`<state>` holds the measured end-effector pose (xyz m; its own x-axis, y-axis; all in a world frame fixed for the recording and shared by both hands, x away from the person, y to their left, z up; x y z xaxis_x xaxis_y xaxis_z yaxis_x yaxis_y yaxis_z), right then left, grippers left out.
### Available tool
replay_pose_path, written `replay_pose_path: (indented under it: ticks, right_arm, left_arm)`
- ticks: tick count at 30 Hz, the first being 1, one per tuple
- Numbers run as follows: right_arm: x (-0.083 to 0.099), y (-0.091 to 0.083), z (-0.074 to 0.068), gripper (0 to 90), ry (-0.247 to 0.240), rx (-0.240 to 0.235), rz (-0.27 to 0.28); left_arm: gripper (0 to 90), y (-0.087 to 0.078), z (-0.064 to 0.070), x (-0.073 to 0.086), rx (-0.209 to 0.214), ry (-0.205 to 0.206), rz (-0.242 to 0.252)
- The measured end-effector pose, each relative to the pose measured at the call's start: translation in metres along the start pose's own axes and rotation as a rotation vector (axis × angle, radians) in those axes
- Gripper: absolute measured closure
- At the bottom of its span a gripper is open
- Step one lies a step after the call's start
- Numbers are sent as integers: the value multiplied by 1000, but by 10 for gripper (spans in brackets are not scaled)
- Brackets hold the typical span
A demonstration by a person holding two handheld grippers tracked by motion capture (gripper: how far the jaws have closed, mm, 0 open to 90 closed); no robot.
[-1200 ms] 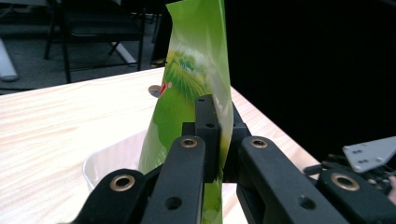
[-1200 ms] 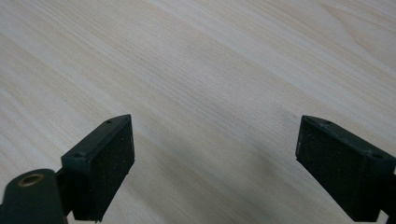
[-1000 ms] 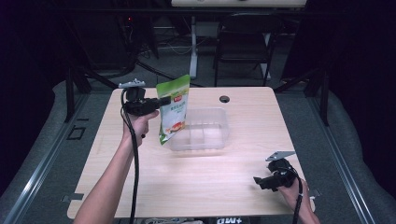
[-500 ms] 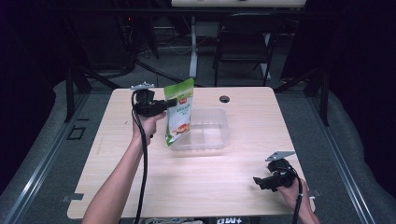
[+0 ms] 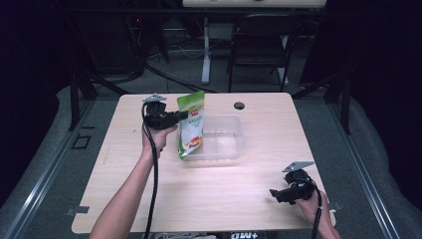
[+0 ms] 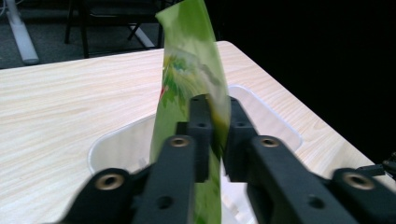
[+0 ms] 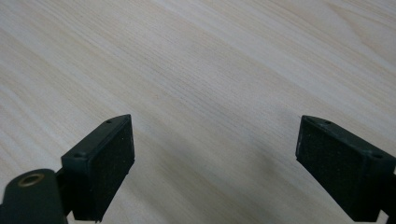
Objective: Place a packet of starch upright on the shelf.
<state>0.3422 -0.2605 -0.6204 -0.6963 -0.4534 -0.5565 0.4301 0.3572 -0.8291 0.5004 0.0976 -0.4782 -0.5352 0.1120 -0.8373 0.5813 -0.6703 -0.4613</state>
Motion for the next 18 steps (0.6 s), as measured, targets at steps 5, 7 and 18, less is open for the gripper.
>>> replay_pose_path:
  ticks: [5, 7, 18]
  right_arm:
    - [0, 1, 0, 110, -3, 3, -4]
    - [1, 1, 0, 110, -8, 3, -11]
    - [1, 1, 0, 110, -6, 4, -12]
  left_arm:
    - [467, 1, -8, -5, -72, 3, -51]
    - [400, 4, -11, -11, -89, 10, -73]
    - [470, 37, -9, -14, -148, 61, -187]
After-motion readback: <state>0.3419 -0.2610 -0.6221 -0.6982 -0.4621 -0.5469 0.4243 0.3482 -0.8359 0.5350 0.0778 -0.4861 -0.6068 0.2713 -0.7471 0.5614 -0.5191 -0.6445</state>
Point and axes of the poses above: each handheld gripper's, and its own axes: y roughly forward along the jaws, x roughly out of its underside, z roughly to its right, the point moved 8 cm from there along y, roughly forward along the jaws, and after that the axes turned 2 degrees about -x, right-handed, at the moved point
